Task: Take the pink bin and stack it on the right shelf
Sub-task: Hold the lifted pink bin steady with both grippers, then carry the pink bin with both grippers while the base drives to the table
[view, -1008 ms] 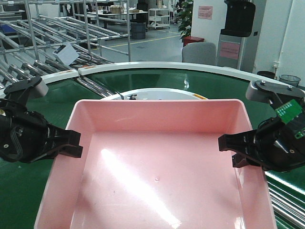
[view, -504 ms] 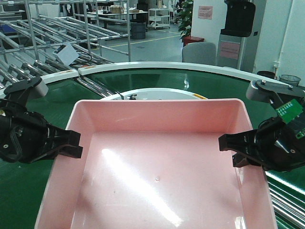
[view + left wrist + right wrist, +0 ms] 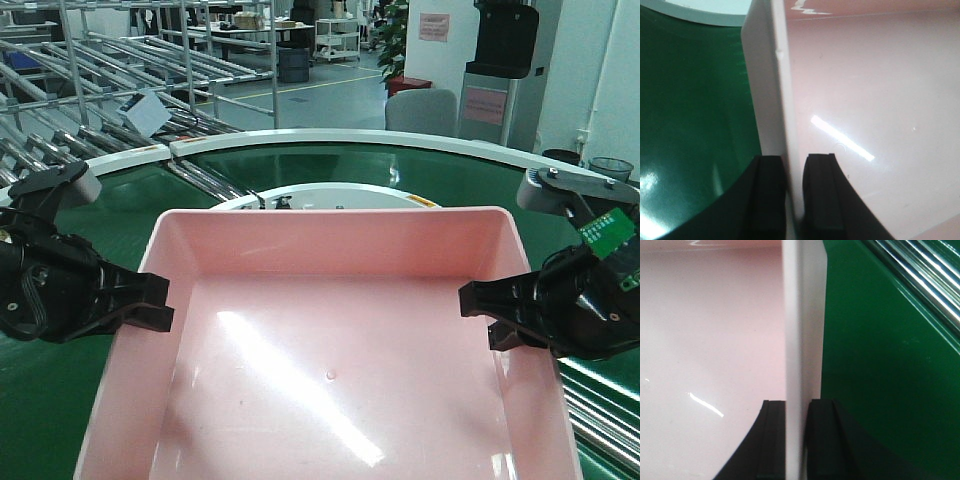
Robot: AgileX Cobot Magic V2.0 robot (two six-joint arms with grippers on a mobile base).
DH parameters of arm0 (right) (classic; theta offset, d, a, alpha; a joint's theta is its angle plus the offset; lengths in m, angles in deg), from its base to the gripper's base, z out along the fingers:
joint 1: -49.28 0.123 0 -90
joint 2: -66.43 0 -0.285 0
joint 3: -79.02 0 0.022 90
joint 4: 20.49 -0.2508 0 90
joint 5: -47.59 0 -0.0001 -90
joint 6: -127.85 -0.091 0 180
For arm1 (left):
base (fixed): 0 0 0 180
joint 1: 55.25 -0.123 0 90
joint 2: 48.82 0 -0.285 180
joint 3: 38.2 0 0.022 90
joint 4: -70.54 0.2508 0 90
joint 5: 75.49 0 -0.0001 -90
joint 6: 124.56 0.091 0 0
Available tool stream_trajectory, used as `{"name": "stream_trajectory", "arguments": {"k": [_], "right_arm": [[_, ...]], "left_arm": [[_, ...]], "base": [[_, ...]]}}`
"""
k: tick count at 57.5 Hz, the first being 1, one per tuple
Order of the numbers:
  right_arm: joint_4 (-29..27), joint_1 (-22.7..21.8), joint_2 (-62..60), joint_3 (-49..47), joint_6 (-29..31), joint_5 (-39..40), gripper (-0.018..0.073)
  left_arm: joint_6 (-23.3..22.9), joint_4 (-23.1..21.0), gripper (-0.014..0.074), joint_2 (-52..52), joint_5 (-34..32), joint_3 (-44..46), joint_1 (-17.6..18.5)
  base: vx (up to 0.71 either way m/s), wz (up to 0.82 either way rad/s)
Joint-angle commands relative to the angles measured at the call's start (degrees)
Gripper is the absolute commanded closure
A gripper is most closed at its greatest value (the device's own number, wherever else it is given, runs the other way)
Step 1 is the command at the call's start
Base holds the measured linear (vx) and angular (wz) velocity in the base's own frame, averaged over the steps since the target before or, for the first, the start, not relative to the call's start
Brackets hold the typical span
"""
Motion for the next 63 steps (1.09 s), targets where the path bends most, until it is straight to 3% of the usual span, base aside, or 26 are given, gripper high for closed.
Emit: {"name": "stream_trajectory", "arguments": {"k": [1,39,63], "right_arm": [[-0.03,-0.14,-2.29,-2.22,0.33,5.01,0.0568],[-0.03,-0.14,-2.29,-2.22,0.33,5.01,0.0568],[-0.03,-0.14,-2.29,-2.22,0.33,5.08,0.0568]], "left_arm": [[0.60,-1.97,0.0598,-2.19,-2.33,1.60,0.02],[0.66,-1.97,0.0598,-2.19,-2.28,1.60,0.02],[0.66,-1.97,0.0598,-2.25,-2.28,1.60,0.02]], "base": [[-0.10,0.04],[-0.22,-0.01],[-0.24,-0.36]]}}
